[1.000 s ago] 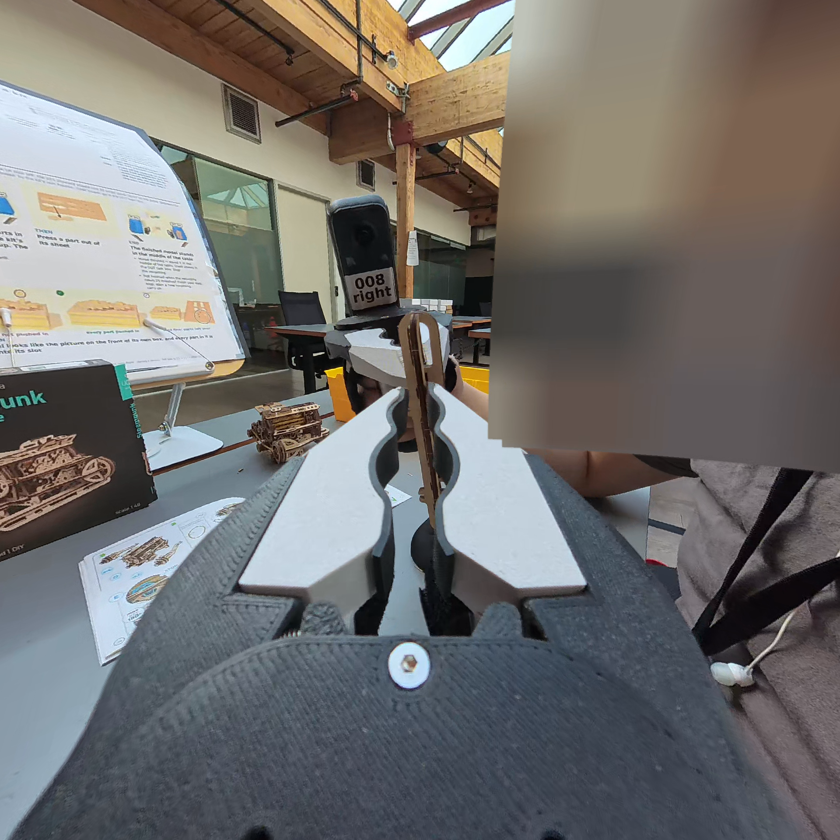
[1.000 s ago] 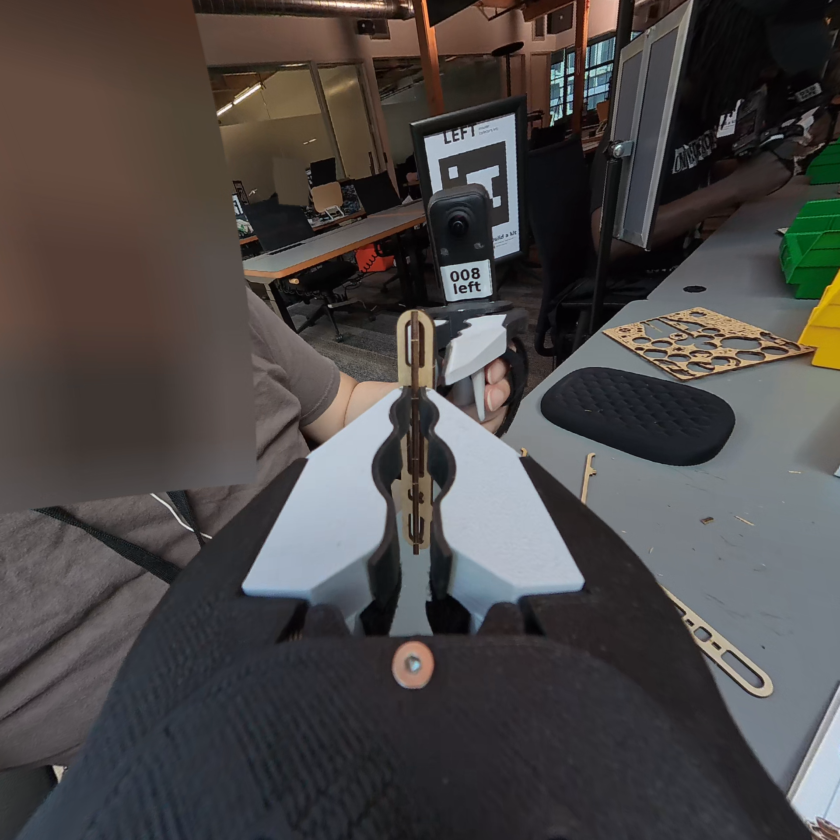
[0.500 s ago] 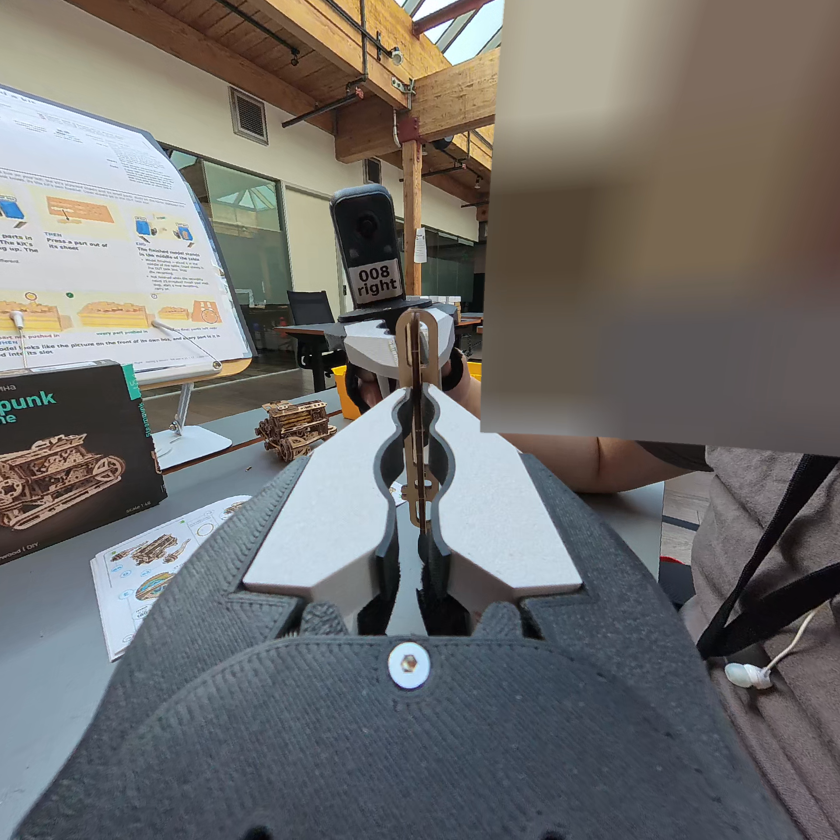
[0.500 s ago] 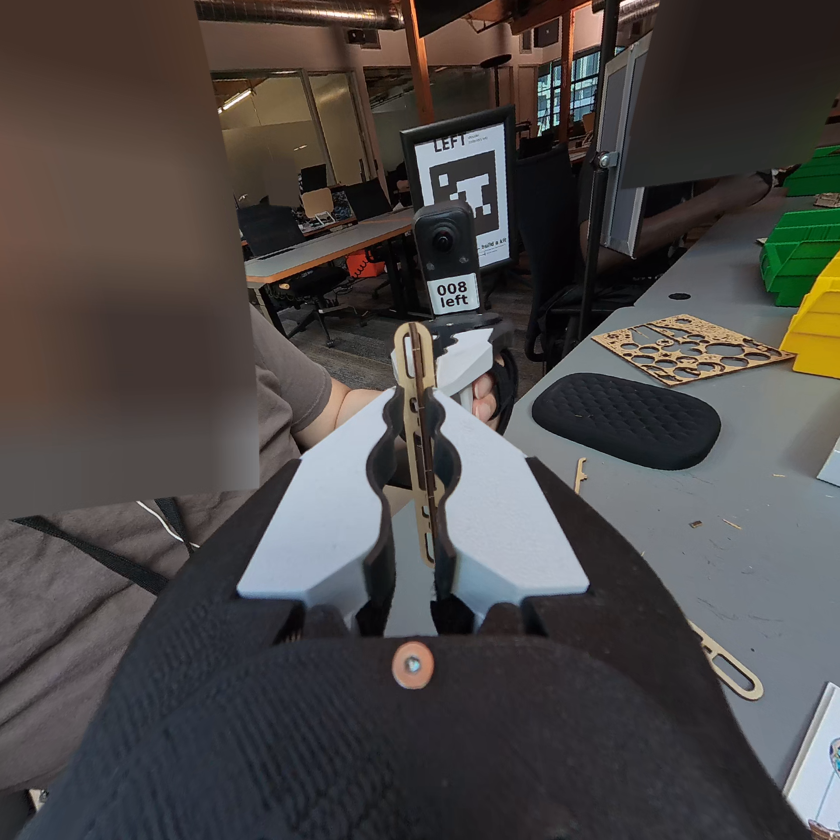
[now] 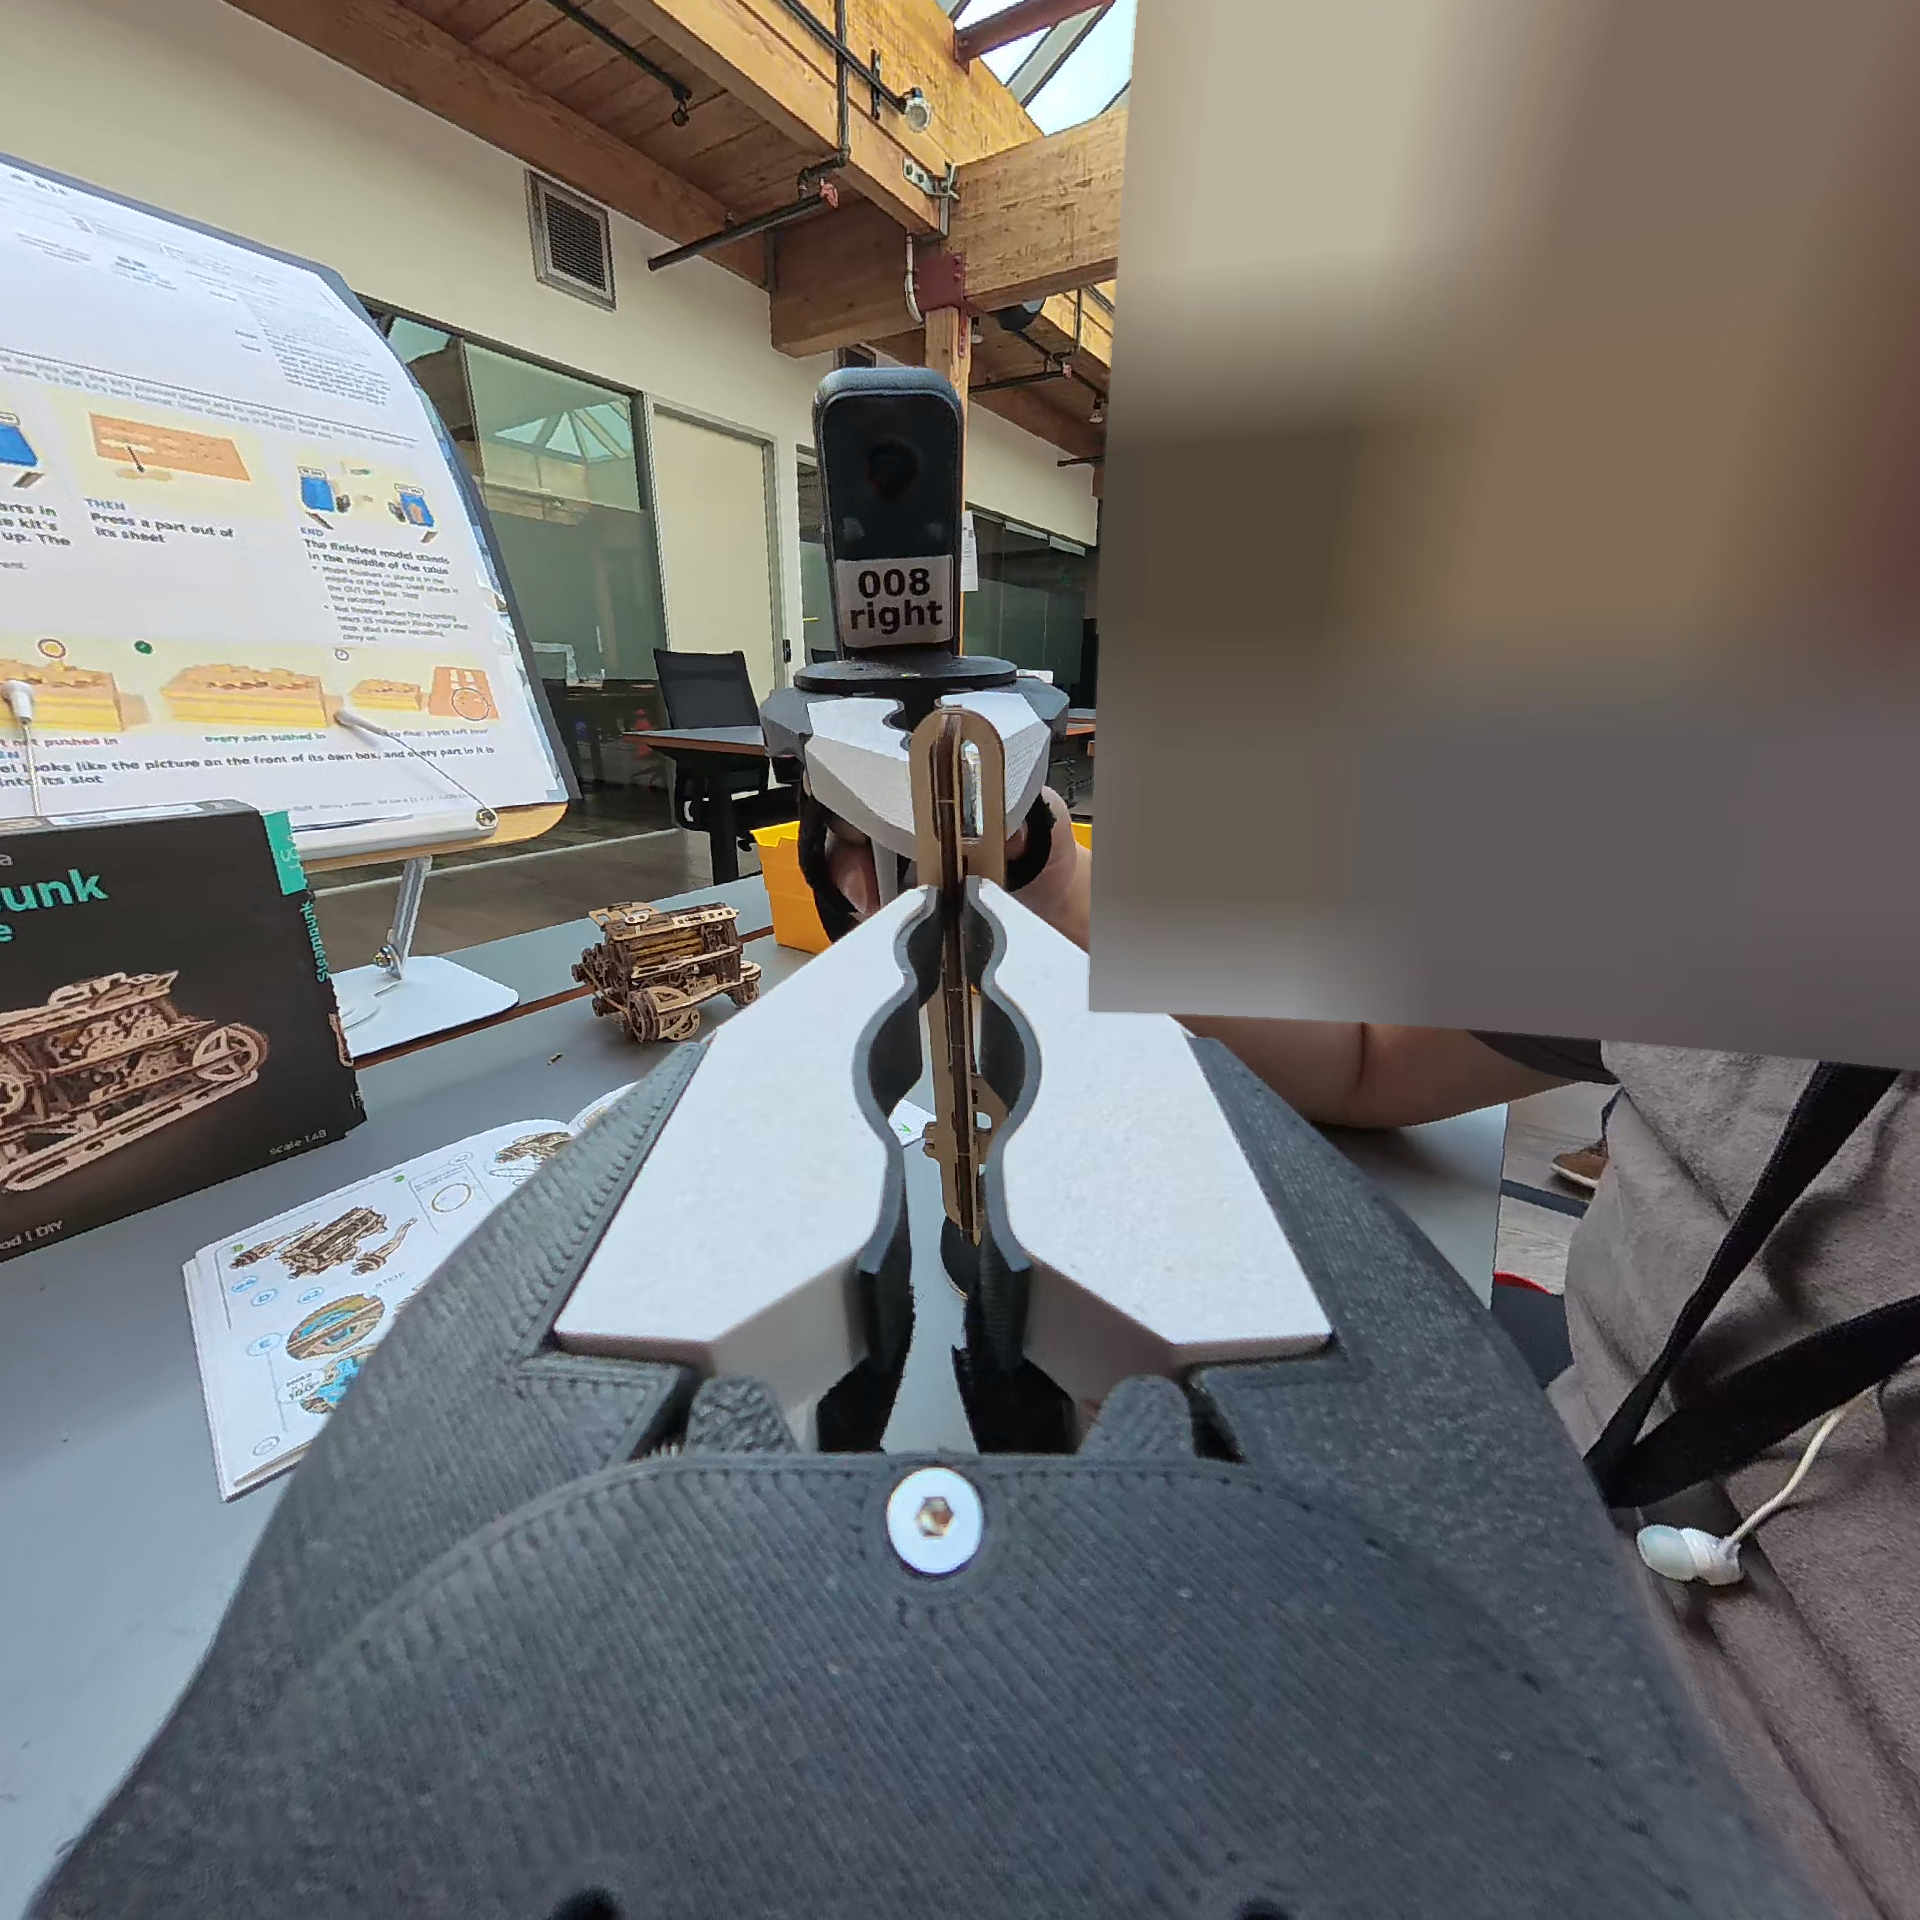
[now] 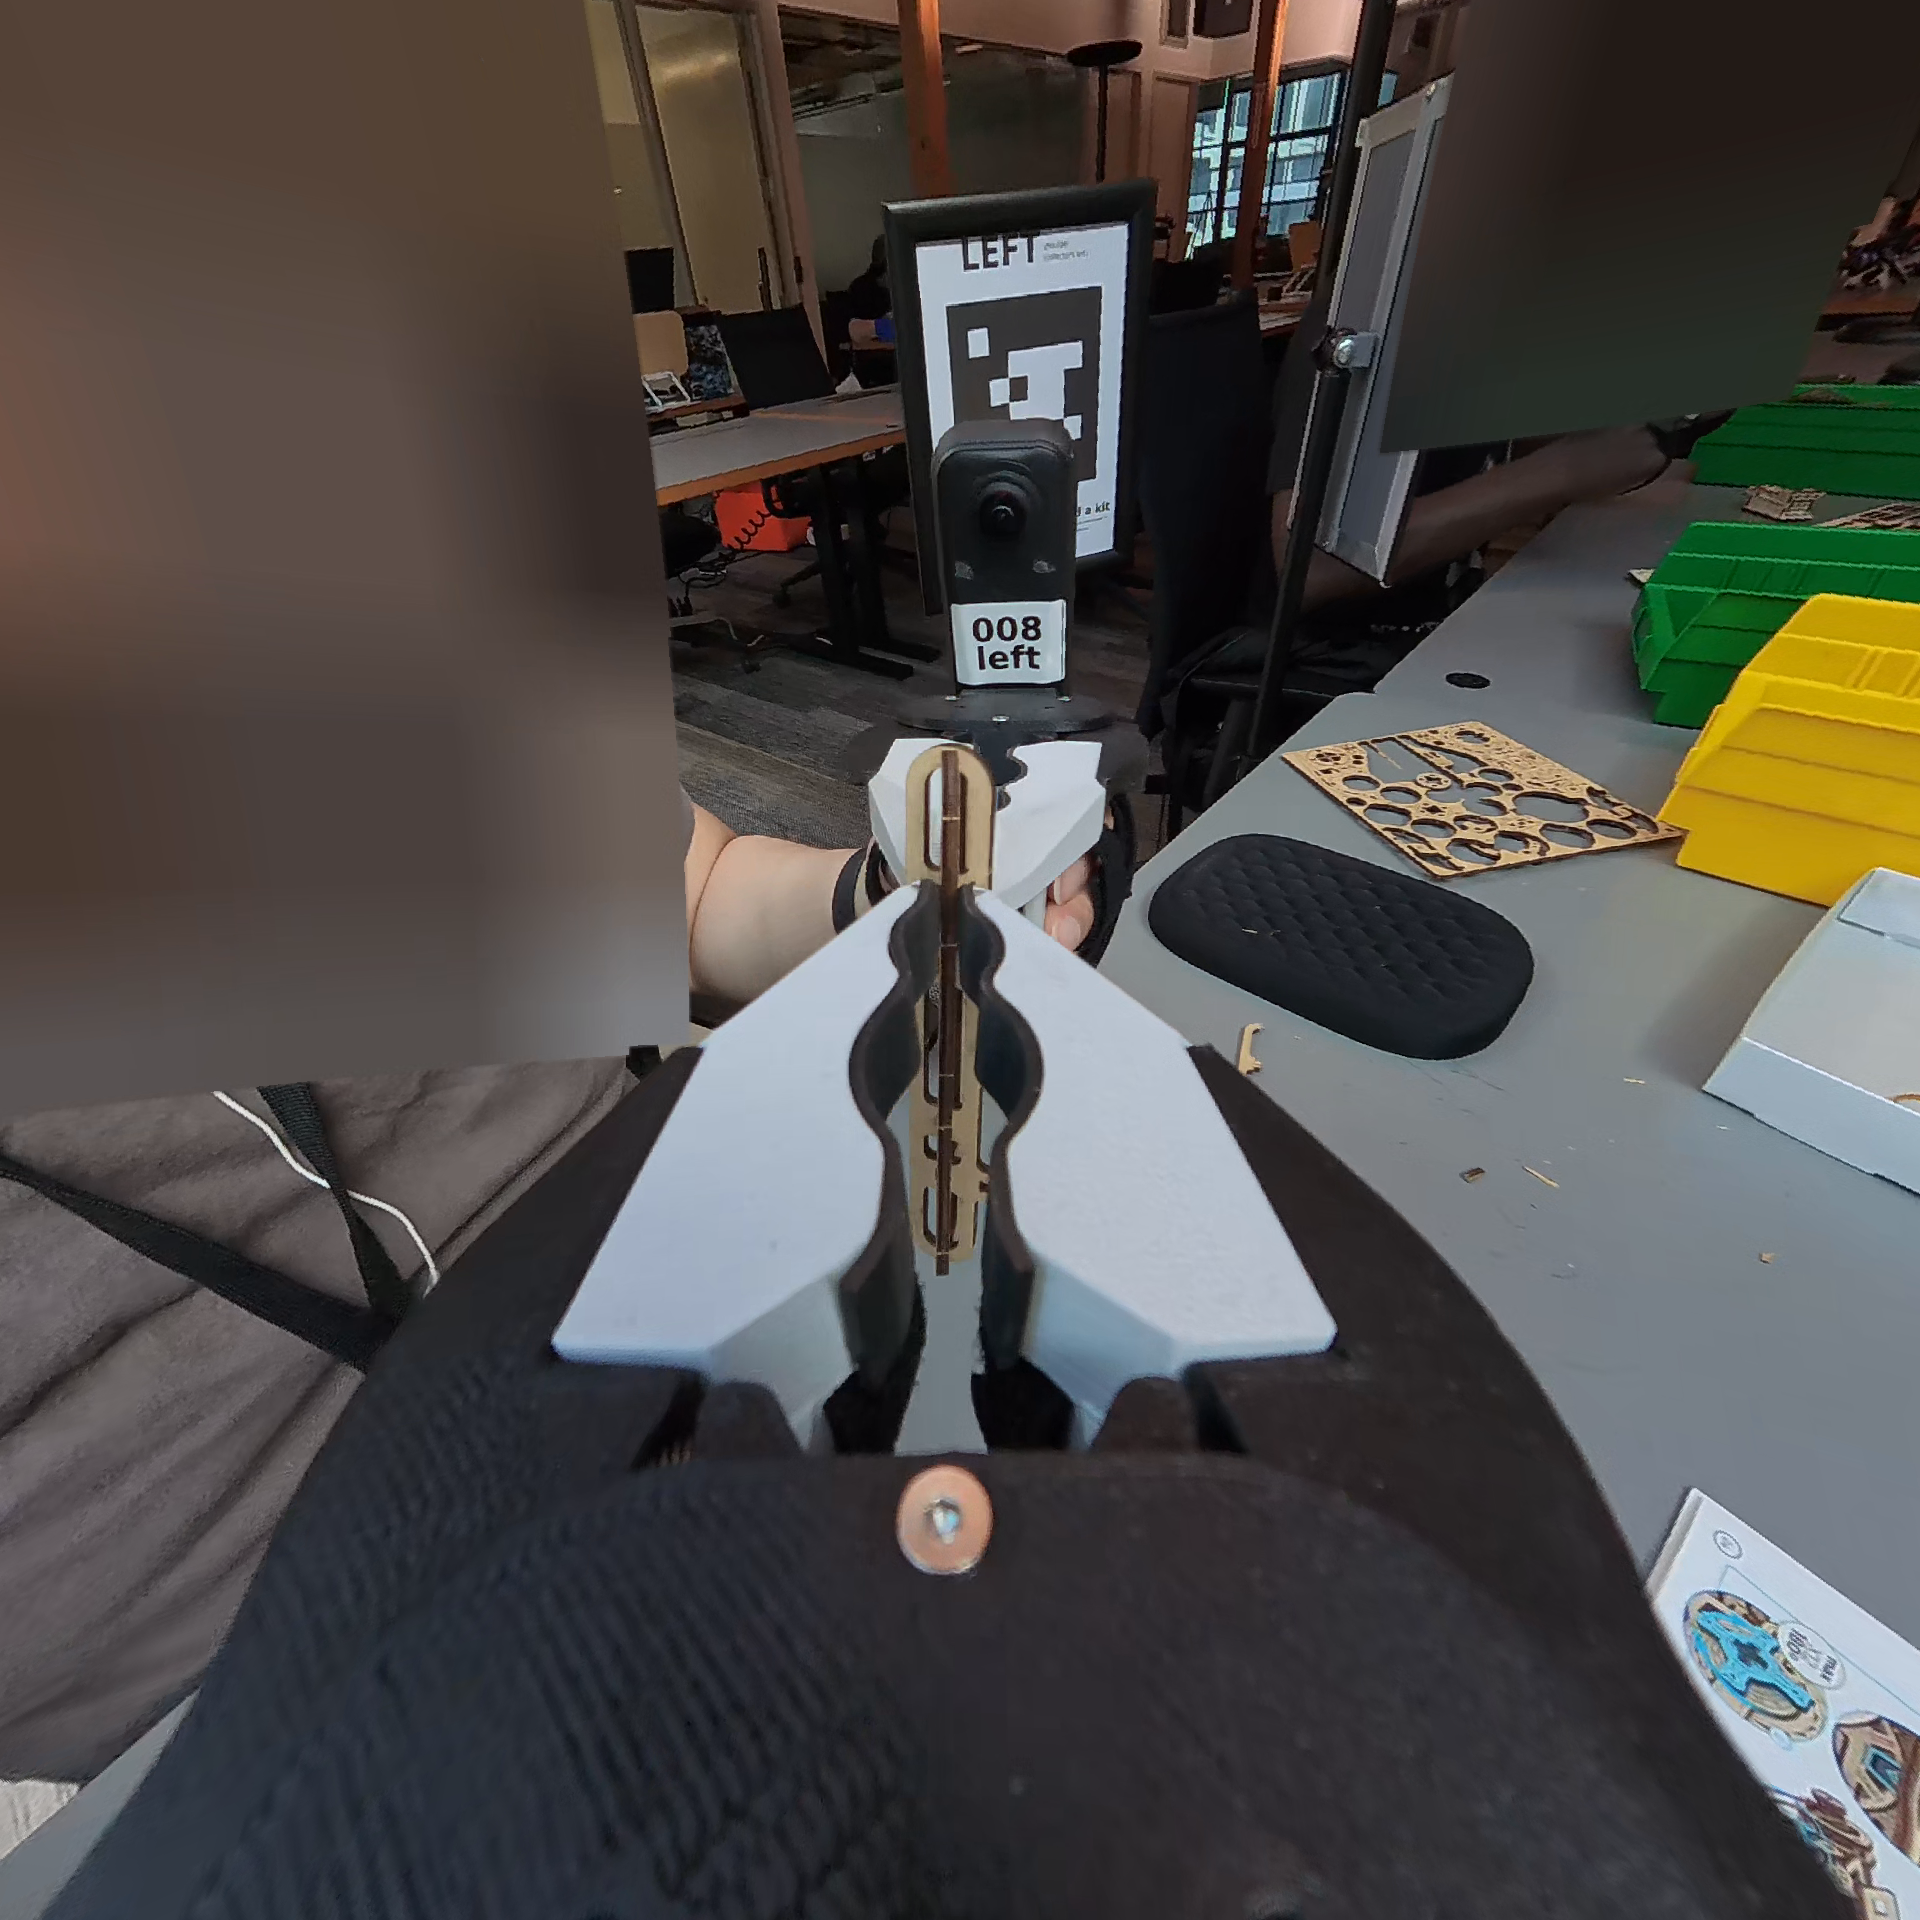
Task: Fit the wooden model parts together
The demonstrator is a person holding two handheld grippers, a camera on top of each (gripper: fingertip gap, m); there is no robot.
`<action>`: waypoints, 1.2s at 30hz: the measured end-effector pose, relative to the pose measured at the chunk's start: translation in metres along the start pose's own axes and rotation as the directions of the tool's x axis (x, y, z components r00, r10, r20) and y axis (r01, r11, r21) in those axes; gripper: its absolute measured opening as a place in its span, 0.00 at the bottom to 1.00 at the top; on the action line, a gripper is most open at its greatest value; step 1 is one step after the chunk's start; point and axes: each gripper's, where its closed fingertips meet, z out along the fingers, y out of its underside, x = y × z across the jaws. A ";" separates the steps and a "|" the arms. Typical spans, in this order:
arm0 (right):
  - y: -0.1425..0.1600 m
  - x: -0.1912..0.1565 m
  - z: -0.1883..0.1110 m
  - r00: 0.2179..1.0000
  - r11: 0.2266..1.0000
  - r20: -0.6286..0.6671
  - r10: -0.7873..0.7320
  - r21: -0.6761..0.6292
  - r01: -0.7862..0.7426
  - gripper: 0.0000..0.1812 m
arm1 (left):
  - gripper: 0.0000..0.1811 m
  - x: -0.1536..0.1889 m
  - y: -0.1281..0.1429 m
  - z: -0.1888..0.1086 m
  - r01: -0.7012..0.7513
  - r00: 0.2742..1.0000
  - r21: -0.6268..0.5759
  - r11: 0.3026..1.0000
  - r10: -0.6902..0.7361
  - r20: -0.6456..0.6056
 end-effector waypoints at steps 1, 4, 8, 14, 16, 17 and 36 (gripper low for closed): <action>-0.001 -0.002 0.000 1.000 1.000 0.004 -0.006 0.002 0.006 0.00 | 0.00 0.001 0.000 0.000 -0.007 1.000 0.002 1.000 0.007 -0.001; 0.000 -0.001 0.000 1.000 1.000 -0.001 -0.007 -0.004 0.007 0.00 | 0.00 0.001 0.000 0.000 -0.019 1.000 0.001 1.000 0.019 0.002; -0.001 -0.005 0.001 0.999 0.999 0.041 0.028 0.013 -0.029 0.00 | 0.02 0.005 -0.003 -0.001 -0.001 0.999 0.027 1.000 0.002 -0.050; 0.003 -0.004 0.000 0.997 0.997 0.048 0.065 0.029 -0.067 0.00 | 0.00 0.005 0.003 0.000 -0.018 0.998 0.000 1.000 0.018 -0.058; 0.011 -0.006 -0.001 0.995 0.996 0.048 0.084 0.033 -0.086 0.00 | 0.00 0.008 0.012 0.001 0.006 0.997 -0.025 1.000 -0.008 -0.074; 0.016 -0.008 -0.002 0.994 0.994 0.049 0.098 0.043 -0.100 0.00 | 0.00 0.010 0.017 0.002 0.015 0.996 -0.043 0.999 -0.018 -0.082; 0.083 -0.010 -0.016 0.969 0.968 0.055 0.241 0.061 -0.244 0.00 | 0.12 0.013 0.081 0.015 0.099 0.976 -0.169 0.981 -0.129 -0.173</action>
